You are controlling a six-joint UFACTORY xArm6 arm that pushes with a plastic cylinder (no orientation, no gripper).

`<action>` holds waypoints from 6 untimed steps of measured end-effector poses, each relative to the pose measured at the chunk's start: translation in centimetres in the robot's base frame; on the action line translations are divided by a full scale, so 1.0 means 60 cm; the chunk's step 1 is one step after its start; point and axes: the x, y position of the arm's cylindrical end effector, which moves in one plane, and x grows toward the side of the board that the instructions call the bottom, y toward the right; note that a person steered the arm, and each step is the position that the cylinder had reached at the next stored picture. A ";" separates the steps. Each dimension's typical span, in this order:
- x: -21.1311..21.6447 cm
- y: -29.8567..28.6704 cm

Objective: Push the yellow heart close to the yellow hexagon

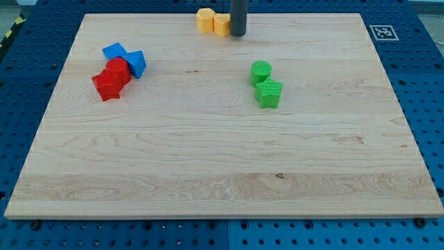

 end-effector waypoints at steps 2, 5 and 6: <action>0.130 0.050; 0.136 -0.066; 0.136 -0.066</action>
